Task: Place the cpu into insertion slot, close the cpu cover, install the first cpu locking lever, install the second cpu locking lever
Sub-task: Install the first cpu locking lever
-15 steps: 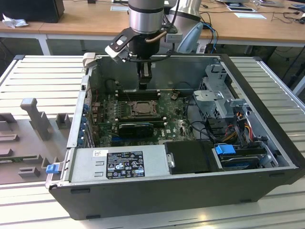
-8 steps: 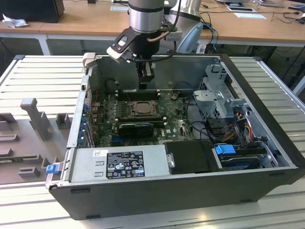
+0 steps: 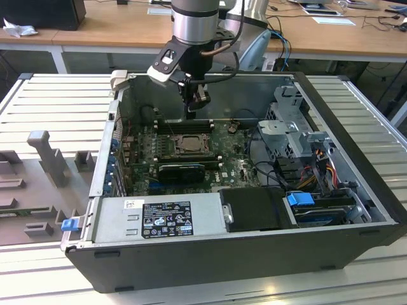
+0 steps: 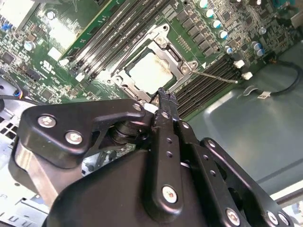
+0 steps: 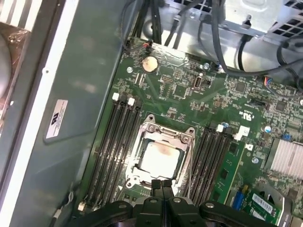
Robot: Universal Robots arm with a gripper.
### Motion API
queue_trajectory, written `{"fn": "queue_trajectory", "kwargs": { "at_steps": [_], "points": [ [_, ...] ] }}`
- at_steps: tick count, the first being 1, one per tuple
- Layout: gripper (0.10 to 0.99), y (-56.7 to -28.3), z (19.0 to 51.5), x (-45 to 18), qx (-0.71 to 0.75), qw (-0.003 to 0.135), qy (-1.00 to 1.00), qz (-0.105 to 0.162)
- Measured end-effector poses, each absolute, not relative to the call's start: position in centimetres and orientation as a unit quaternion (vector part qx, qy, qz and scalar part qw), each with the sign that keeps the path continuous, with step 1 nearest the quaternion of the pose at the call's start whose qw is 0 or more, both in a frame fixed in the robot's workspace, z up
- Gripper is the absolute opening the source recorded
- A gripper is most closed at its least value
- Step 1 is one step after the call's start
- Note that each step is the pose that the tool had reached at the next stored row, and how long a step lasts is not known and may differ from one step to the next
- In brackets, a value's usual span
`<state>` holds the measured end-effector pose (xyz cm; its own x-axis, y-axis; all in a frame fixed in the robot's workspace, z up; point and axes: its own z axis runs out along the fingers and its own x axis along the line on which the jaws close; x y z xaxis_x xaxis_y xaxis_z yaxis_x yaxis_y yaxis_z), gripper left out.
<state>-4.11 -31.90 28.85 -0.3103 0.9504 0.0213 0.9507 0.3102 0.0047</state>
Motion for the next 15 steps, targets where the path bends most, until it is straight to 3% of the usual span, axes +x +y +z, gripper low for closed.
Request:
{"fn": "queue_trajectory", "kwargs": {
  "at_steps": [15],
  "points": [
    [0.106, -31.91, 28.85, -4.11, -0.531, 0.008, -0.847, -0.008]
  ]
}}
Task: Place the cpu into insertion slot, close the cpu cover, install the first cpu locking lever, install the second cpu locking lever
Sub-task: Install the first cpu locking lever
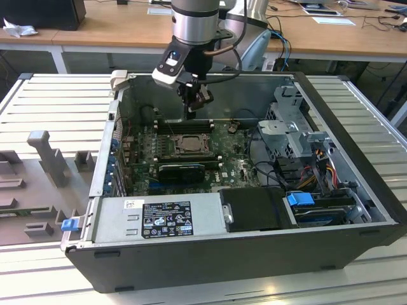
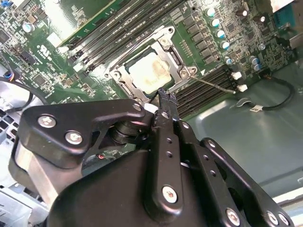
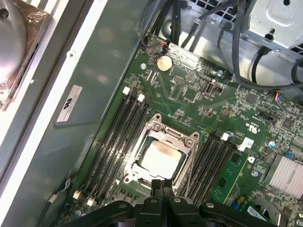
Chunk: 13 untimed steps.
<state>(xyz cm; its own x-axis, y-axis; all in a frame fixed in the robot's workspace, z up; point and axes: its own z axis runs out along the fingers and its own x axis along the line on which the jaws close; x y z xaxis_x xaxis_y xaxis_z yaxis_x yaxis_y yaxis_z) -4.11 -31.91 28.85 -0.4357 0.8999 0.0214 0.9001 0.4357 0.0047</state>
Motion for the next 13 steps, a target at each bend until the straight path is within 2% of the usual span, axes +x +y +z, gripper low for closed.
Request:
{"fn": "queue_trajectory", "kwargs": {
  "at_steps": [13],
  "points": [
    [0.106, -31.9, 28.83, -4.11, -0.453, 0.008, -0.892, -0.007]
  ]
}}
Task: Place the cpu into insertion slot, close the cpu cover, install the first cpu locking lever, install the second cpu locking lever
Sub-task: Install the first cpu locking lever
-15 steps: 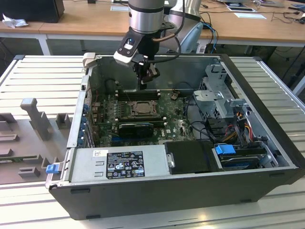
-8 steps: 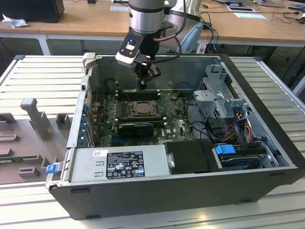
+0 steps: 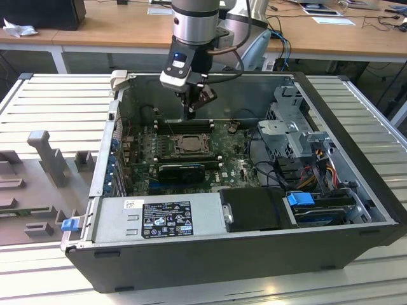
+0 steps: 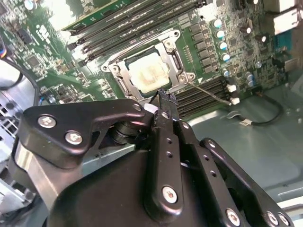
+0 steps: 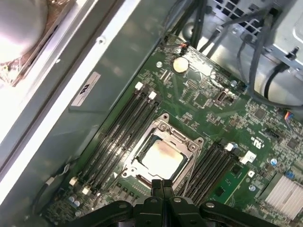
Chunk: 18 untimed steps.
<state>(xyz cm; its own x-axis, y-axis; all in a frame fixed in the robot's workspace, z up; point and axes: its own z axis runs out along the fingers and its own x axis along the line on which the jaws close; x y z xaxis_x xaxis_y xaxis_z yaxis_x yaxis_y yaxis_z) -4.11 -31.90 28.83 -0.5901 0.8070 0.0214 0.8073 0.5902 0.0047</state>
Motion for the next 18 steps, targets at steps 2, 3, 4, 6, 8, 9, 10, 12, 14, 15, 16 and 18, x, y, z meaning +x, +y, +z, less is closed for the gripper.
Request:
{"fn": "queue_trajectory", "kwargs": {
  "at_steps": [2, 3, 4, 6, 8, 9, 10, 12, 14, 15, 16, 18],
  "points": [
    [0.106, -31.91, 28.83, -4.11, -0.436, 0.009, -0.9, -0.007],
    [0.106, -31.91, 28.83, -4.11, -0.426, 0.009, -0.905, -0.007],
    [0.106, -31.91, 28.82, -4.11, -0.417, 0.009, -0.909, -0.007],
    [0.106, -31.91, 28.83, -4.11, -0.402, 0.009, -0.916, -0.006],
    [0.106, -31.91, 28.82, -4.11, -0.388, 0.009, -0.922, -0.006],
    [0.106, -31.91, 28.82, -4.11, -0.381, 0.009, -0.925, -0.006],
    [0.106, -31.91, 28.82, -4.11, -0.375, 0.009, -0.927, -0.006],
    [0.106, -31.91, 28.82, -4.11, -0.363, 0.009, -0.932, -0.006],
    [0.106, -31.91, 28.82, -4.11, -0.345, 0.009, -0.939, -0.006],
    [0.106, -31.91, 28.82, -4.11, -0.337, 0.009, -0.942, -0.006],
    [0.106, -31.91, 28.82, -4.11, -0.331, 0.009, -0.943, -0.006],
    [0.106, -31.91, 28.83, -4.11, -0.315, 0.009, -0.949, -0.006]
  ]
}}
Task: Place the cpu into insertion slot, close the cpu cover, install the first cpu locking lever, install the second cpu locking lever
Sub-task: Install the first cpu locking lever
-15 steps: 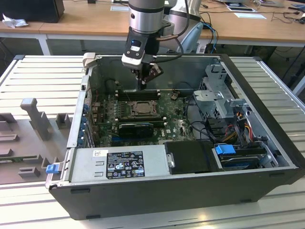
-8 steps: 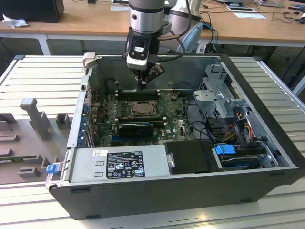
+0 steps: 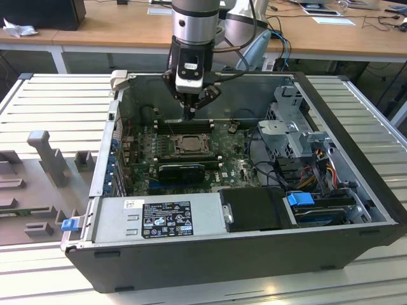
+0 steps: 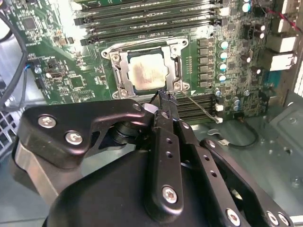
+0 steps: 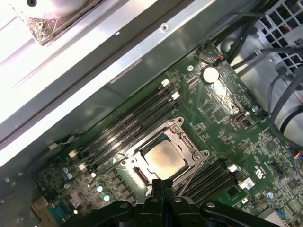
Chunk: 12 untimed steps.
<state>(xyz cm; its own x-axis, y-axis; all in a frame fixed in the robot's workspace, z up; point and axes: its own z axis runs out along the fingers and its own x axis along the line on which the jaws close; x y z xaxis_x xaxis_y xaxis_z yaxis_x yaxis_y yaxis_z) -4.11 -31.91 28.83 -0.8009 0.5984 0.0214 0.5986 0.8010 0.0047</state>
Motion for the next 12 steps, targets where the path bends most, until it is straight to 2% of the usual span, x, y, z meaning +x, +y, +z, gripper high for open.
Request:
{"fn": "queue_trajectory", "kwargs": {
  "at_steps": [12],
  "points": [
    [0.106, -31.91, 28.82, -4.11, -0.247, 0.01, -0.969, -0.005]
  ]
}}
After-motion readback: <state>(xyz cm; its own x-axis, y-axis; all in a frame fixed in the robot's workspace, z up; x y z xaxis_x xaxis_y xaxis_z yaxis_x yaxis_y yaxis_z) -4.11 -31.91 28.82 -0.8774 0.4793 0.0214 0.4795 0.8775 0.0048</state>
